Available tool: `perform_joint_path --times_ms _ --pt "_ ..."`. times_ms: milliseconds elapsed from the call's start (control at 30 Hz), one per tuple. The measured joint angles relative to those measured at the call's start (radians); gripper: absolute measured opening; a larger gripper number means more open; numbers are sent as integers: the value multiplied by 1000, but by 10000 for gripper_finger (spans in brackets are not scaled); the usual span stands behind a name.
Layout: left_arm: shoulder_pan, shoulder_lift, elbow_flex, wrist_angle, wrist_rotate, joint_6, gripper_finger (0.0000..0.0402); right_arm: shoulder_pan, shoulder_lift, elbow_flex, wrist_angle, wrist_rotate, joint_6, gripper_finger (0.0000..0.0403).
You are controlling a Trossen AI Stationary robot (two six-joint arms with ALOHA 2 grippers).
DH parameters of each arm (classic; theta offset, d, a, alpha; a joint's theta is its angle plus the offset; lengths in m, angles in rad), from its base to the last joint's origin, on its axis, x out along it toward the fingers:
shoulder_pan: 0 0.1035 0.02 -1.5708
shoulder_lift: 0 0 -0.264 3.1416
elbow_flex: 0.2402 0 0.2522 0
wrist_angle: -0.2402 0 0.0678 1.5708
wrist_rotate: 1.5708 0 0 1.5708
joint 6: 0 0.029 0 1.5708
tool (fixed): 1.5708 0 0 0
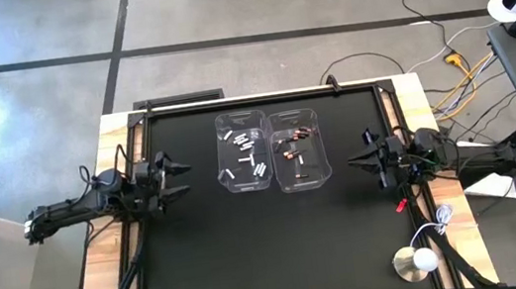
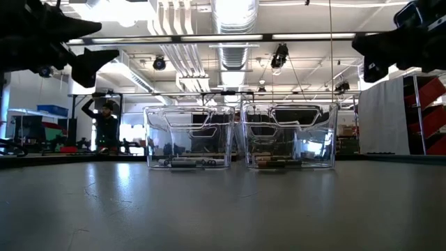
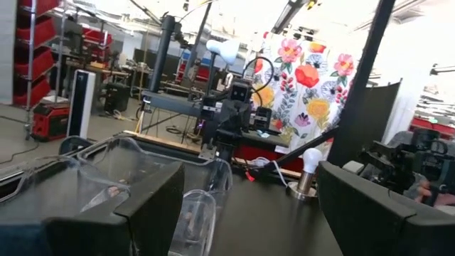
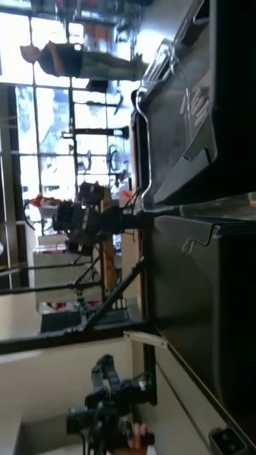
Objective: Sort batteries
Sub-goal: Return to Home Position
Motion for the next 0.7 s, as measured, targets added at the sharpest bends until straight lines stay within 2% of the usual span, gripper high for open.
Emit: perform_joint_path --times_ms 133,400,533,700 --pt "0 0 -11 9 -18 2 293 0 1 0 0 48 1 29" --pt "-15 0 -14 13 -25 72 293 0 3 0 -53 51 -13 29" --pt "-16 0 -14 -1 -25 95 293 0 3 -1 -53 104 -8 29" --pt "-24 0 -14 -10 -24 118 293 0 3 -1 -52 118 11 29"
